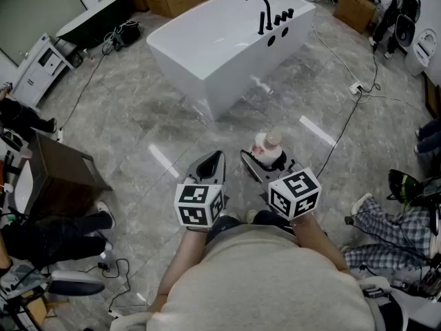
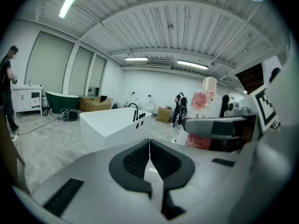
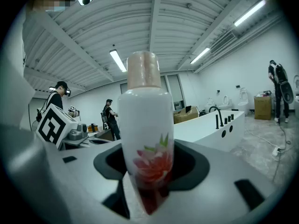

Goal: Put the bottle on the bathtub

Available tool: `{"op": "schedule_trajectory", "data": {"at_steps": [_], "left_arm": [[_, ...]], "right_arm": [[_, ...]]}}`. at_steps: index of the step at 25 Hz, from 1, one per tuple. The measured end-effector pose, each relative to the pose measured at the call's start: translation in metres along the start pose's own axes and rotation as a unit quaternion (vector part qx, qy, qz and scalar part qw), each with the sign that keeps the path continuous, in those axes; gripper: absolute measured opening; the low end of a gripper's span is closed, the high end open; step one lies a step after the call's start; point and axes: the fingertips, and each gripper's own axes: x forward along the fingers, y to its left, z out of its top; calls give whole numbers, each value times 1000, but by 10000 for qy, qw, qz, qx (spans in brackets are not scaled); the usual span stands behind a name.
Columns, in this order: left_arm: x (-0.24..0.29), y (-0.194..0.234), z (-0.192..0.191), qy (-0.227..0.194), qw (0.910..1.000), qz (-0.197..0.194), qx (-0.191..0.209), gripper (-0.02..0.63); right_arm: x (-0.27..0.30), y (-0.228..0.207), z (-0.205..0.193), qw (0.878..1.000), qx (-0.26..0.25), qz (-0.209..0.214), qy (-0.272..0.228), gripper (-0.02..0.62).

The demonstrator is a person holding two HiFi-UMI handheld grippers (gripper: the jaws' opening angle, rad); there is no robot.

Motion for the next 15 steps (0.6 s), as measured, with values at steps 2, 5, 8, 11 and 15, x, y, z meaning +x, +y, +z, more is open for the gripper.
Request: {"op": "schedule_trajectory", "data": {"at_steps": [2,5,8,11,15], "left_arm": [[-1,6,0,47,10000,40,37,9],[-1,14,2,34,10000,26,12,9],[-2,22,7,-13,10000,23,-1,9],[-4,26,12,-101,9999,-2,-16,9],[-6,30,17,-172,9998,-75,-5,9]], "right_arm": [[4,-1,3,10000,17,-26,-18,224],[11,-1,6,10000,38,-43,-56,222],[16,4,8,10000,51,-25,-57,222],[20,10,9,10000,9,-5,-46,222],[25,17,13,9999,54,18,-145,224]]}}
